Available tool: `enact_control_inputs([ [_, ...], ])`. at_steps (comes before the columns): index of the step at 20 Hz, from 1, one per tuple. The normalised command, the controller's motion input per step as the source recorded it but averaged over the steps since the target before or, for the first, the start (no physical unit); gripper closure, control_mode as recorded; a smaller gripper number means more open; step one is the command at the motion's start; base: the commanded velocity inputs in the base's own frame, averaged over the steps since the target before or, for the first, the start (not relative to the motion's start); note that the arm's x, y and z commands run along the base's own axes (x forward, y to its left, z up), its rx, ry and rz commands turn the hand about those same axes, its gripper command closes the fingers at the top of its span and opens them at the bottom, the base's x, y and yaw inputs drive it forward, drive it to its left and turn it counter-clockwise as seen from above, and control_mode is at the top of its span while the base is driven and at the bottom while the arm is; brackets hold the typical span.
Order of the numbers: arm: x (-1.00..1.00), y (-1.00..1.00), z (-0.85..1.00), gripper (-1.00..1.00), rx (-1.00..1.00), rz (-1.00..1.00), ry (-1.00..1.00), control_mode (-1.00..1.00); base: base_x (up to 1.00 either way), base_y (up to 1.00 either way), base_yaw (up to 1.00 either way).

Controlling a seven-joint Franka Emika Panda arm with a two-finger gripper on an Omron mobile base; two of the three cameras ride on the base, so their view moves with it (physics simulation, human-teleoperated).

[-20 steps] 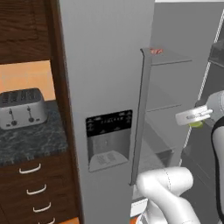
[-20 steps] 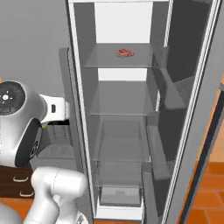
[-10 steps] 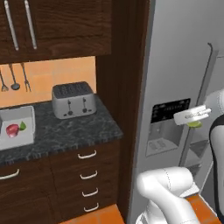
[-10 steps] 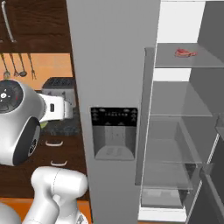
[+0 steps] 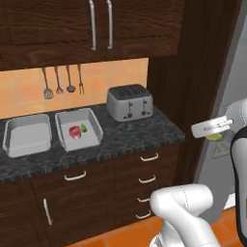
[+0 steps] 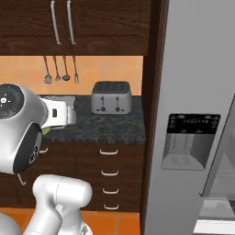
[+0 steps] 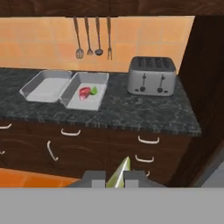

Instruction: Place one lemon wedge and one steak in each tupperware on the nearby counter, to pack two identical lunches.

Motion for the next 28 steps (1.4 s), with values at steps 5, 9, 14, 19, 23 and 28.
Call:
enact_control_inputs([
  [5, 0.00, 0.00, 0.00, 1.00, 0.00, 0.00, 0.00, 1.00, 0.06, 1.00, -0.02],
  [9, 0.00, 0.00, 0.00, 1.00, 0.00, 0.00, 0.00, 1.00, 0.12, 1.00, -0.03],
  [14, 0.00, 0.00, 0.00, 1.00, 0.00, 0.00, 0.00, 1.00, 0.74, 0.98, -0.01],
  [19, 0.00, 0.00, 0.00, 1.00, 0.00, 0.00, 0.00, 1.00, 0.77, 0.57, 0.00],
  [23, 0.09, 0.15, -0.56, 1.00, 0.00, 0.00, 0.10, -1.00, 0.14, 0.12, 0.00],
  [28, 0.42, 0.29, -1.00, 1.00, 0.00, 0.00, 0.05, -1.00, 0.00, 0.00, 0.00],
])
